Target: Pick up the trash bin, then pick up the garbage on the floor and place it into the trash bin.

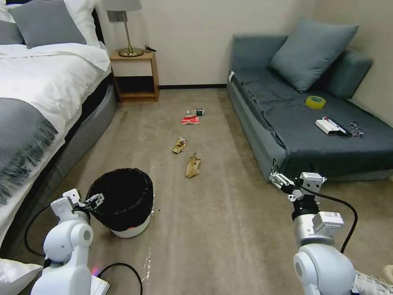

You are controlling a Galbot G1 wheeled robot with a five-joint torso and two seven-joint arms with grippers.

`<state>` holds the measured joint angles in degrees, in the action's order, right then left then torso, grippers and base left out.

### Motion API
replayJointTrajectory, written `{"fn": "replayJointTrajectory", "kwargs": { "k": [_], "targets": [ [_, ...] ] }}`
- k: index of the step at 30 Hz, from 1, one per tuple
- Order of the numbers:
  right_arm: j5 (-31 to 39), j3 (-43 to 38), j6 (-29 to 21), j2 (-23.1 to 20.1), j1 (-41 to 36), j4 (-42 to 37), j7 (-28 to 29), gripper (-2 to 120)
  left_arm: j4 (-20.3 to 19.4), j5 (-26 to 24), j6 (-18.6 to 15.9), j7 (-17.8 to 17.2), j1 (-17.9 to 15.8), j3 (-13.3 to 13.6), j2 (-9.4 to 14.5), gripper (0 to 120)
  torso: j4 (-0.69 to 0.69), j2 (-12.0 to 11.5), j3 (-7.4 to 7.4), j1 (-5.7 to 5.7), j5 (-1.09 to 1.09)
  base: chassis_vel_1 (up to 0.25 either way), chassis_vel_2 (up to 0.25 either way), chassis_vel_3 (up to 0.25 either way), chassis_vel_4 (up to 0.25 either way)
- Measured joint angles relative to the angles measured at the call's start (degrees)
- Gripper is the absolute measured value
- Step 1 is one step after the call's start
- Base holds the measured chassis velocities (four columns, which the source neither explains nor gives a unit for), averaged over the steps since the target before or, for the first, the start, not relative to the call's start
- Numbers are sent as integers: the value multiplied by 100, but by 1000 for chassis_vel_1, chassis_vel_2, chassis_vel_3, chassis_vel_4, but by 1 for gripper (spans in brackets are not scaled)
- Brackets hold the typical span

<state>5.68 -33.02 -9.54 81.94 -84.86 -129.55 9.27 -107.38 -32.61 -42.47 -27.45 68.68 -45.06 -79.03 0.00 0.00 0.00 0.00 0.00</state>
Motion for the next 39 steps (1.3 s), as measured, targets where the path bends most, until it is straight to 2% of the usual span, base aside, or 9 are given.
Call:
{"fn": "replayJointTrajectory", "kwargs": {
  "k": [8, 9, 12, 15, 17, 18, 20, 22, 39],
  "targets": [
    [6, -57, 44, -7, 9, 8, 7, 100, 591, -382, -6, -274, -216, 49, 20, 99, 0, 0, 0, 0, 0, 0, 0, 0, 0],
    [6, -60, 55, -2, 19, 15, 8, 100, 722, -655, -4, -413, -255, 54, 20, 98, 0, 0, 0, 0, 0, 0, 0, 0, 0],
    [2, -51, 65, 5, 32, 23, 9, 100, 803, -847, 5, -518, -273, 47, 27, 98, 0, 0, 0, 0, 0, 0, 0, 0, 0],
    [-14, -26, 81, 26, 37, 42, 11, 100, 870, -1119, 22, -665, -313, 31, 56, 86, 1, 0, -1, 0, 3, 0, 0, 0, 0],
    [-17, -24, 83, 27, 37, 43, 12, 100, 875, -1130, 23, -666, -317, 30, 60, 85, 1, 0, -1, 0, 3, 0, 0, 0, 0],
    [-29, -17, 90, 38, 37, 45, 14, 100, 888, -1183, 31, -673, -326, 28, 74, 77, 1, 0, -1, 0, 3, 0, 0, 0, 0],
    [-39, -13, 95, 44, 36, 45, 16, 100, 897, -1207, 41, -673, -330, 27, 81, 73, 1, 0, -1, 0, 2, 0, 0, 0, 0],
    [-59, 1, 115, 54, 29, 46, 21, 100, 904, -1255, 50, -673, -333, 20, 82, 62, 1, 1, -1, 0, 1, 0, 0, 0, 0],
    [-2, -10, 136, -1, 23, 39, 30, 100, 777, -1263, 46, -518, -195, -33, -26, 5, 0, 0, -1, 0, -2, 0, 0, 0, 0]
  ]
}}
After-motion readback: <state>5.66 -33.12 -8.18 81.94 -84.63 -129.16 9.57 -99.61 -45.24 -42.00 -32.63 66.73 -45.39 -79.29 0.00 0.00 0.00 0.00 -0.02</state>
